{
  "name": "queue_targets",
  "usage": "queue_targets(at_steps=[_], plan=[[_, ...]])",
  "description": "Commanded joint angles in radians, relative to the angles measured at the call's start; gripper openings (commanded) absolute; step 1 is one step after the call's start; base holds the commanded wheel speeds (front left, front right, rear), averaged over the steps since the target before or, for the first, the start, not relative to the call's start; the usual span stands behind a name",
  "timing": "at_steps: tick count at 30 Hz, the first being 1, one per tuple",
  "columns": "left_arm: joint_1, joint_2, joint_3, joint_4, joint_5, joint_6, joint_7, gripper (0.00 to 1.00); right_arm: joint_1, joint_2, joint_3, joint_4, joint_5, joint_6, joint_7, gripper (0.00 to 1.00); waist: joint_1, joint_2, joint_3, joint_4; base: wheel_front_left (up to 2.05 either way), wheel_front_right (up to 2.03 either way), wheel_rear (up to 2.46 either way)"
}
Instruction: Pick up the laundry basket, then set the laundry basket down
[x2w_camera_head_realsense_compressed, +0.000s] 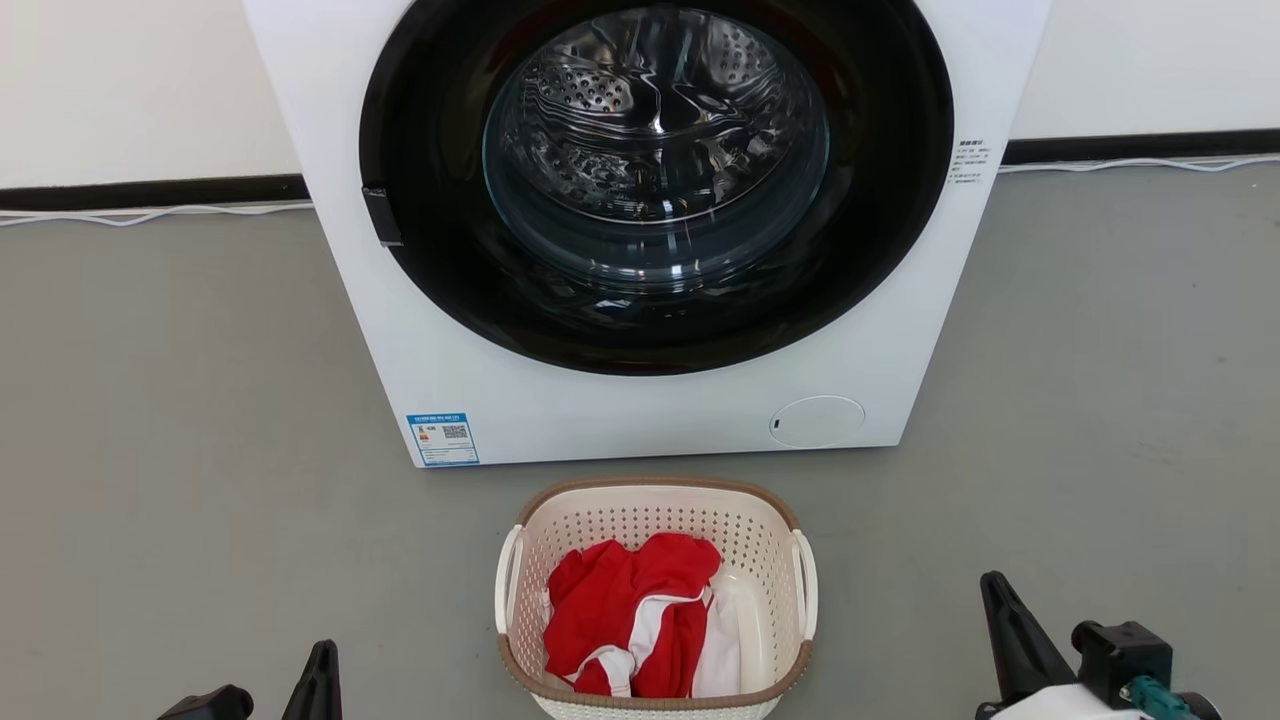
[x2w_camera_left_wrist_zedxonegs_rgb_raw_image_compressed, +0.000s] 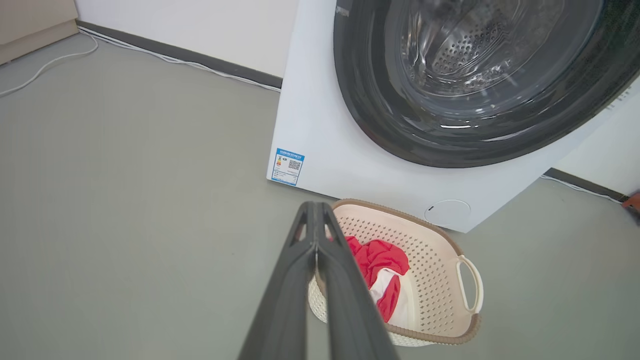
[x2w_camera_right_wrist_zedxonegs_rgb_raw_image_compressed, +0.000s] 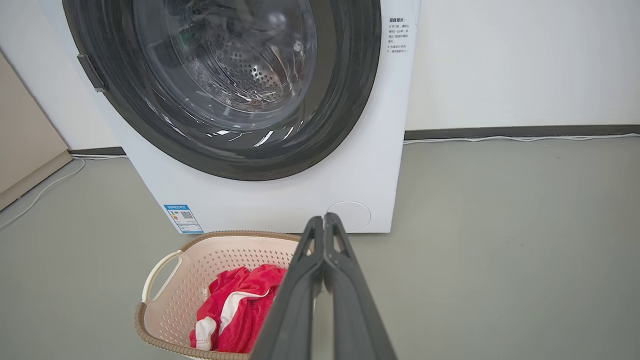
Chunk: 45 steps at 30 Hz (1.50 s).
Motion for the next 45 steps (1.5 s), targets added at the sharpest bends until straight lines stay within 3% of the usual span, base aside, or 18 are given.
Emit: queue_targets(at_steps=[1, 45], plan=[[-0.036, 0.011, 0.011, -0.029, -0.035, -0.008, 0.006, 0.00, -0.035, -0.004, -0.006, -0.031, 0.046, 0.001, 0.010, 0.00, 0.0000, -0.0001, 0.002, 0.000, 0.00, 0.00, 0.00], [-0.084, -0.015, 0.052, -0.089, -0.490, -0.045, 0.137, 0.00, -0.058, -0.005, -0.017, -0.096, 0.648, 0.002, 0.134, 0.00, -0.0002, -0.0001, 0.010, 0.007, 0.00, 0.00, 0.00]])
